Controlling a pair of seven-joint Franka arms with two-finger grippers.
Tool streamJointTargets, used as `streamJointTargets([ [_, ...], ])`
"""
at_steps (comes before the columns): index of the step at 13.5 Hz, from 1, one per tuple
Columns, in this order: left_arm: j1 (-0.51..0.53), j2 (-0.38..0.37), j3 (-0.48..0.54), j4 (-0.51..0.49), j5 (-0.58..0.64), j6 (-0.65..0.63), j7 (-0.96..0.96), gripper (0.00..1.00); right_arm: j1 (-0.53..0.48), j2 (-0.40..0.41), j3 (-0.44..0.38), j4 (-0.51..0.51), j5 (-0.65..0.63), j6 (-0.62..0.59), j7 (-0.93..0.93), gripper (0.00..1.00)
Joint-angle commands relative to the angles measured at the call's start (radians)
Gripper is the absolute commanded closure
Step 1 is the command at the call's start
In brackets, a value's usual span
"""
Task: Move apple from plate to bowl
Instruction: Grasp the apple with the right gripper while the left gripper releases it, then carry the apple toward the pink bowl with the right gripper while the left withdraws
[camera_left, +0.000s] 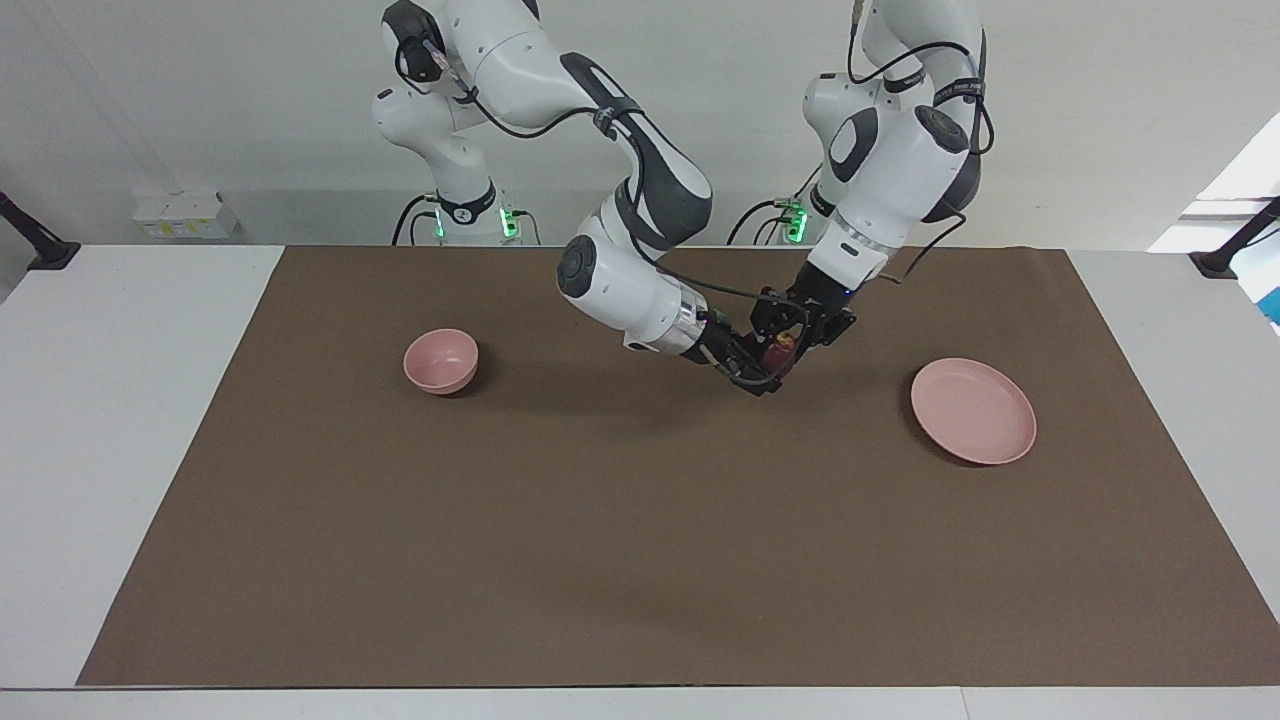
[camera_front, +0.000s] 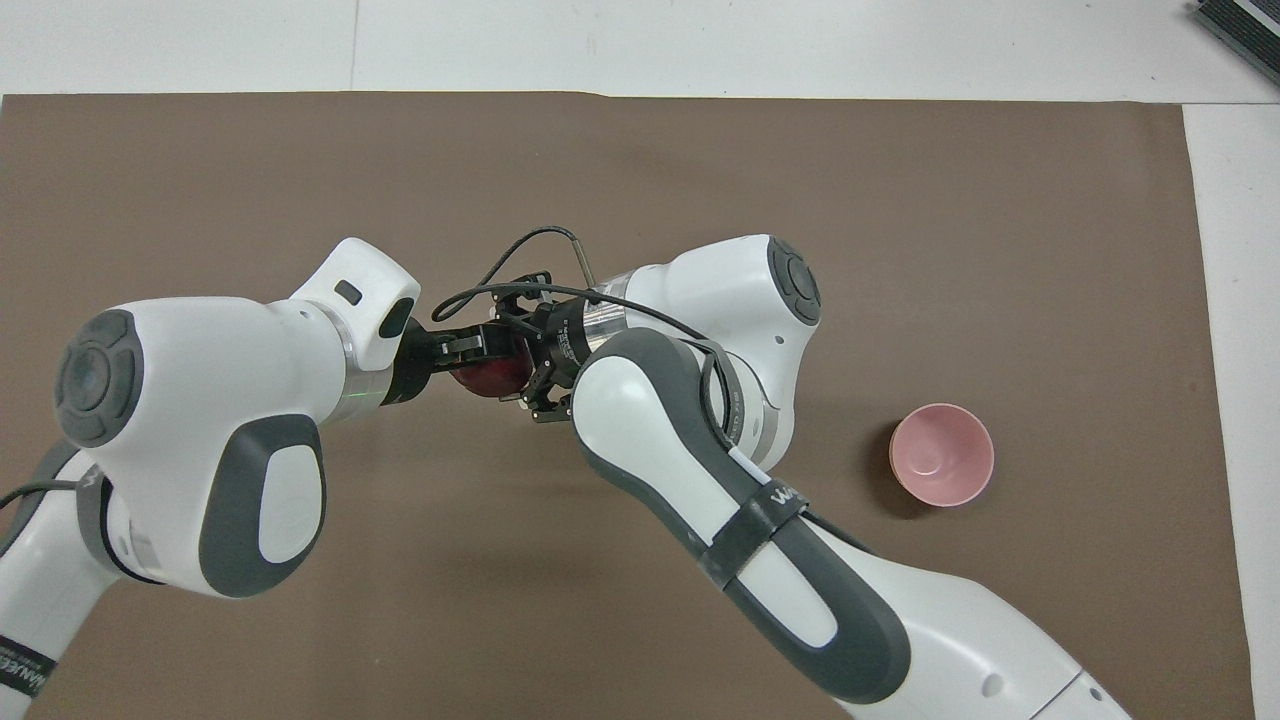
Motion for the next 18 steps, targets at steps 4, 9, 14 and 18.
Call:
streamJointTargets([
  [4,-0.01,0.015,0.012,0.022,-0.004,0.003,0.006,0.0,-0.02,-0.02,0.003,0.008,0.02,-0.03,-0.03,1.0],
  [9,0.039,0.024,0.018,0.102,0.039,-0.085,0.009,0.0,-0.109,-0.089,-0.002,-0.006,-0.077,-0.185,-0.031,1.0],
  [14,0.114,-0.002,0.024,0.186,0.16,-0.267,0.03,0.0,-0.201,-0.156,-0.002,-0.011,-0.262,-0.331,-0.108,1.0],
  [18,0.23,-0.001,0.024,0.209,0.217,-0.314,0.249,0.0,-0.261,-0.192,-0.002,-0.008,-0.471,-0.417,-0.24,1.0],
])
